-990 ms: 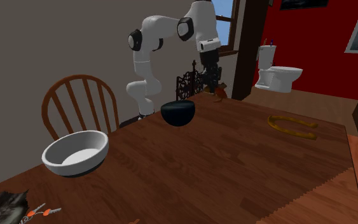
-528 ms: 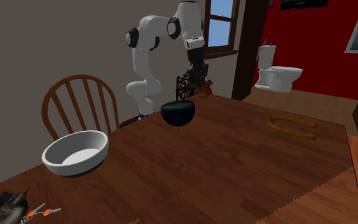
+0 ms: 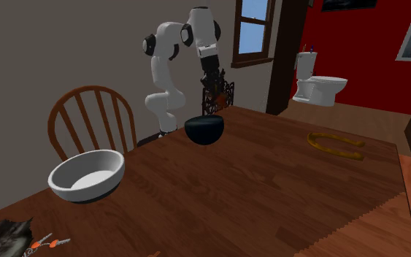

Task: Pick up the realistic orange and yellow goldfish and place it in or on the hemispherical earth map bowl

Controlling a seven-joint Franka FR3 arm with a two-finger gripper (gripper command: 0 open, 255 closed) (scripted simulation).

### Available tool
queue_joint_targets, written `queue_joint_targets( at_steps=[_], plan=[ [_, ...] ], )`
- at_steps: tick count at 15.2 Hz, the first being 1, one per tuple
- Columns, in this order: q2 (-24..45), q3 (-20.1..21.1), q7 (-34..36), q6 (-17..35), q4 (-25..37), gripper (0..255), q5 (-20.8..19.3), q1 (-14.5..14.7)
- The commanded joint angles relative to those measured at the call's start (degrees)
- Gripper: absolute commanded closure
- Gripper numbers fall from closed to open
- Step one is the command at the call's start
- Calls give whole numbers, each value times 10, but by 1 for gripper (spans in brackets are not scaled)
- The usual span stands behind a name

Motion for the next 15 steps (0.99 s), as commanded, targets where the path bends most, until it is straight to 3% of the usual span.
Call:
queue_joint_targets(
  at_steps=[1,10,15],
  plan=[
    [-7,1,-2,14,-21,255,3,1],
    [-13,8,-11,85,-99,255,12,5],
    [-13,8,-11,85,-99,255,12,5]
  ],
)
